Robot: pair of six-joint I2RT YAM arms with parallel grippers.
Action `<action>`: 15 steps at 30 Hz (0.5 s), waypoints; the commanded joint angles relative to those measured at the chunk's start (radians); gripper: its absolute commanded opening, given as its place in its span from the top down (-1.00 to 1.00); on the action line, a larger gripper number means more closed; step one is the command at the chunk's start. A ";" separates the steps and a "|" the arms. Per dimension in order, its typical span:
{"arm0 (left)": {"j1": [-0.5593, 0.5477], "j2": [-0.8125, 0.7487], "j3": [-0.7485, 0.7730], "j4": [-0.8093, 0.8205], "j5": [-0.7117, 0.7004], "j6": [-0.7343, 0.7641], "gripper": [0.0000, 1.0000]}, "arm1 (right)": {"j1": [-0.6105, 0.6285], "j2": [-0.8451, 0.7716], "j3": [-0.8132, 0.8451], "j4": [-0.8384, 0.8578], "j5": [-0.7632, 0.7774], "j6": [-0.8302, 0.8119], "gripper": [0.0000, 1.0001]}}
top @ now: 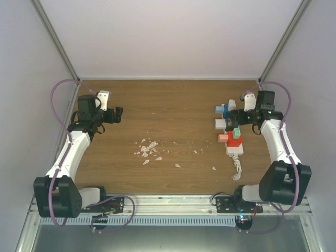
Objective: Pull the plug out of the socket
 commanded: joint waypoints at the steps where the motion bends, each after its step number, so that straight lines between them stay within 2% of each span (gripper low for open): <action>1: -0.012 -0.042 -0.028 0.097 -0.090 -0.040 -0.98 | 0.016 0.016 -0.062 -0.017 0.083 0.039 -0.95; 15: -0.054 -0.073 -0.061 0.156 -0.233 -0.107 -0.98 | 0.031 0.150 -0.109 0.089 0.109 0.068 -0.72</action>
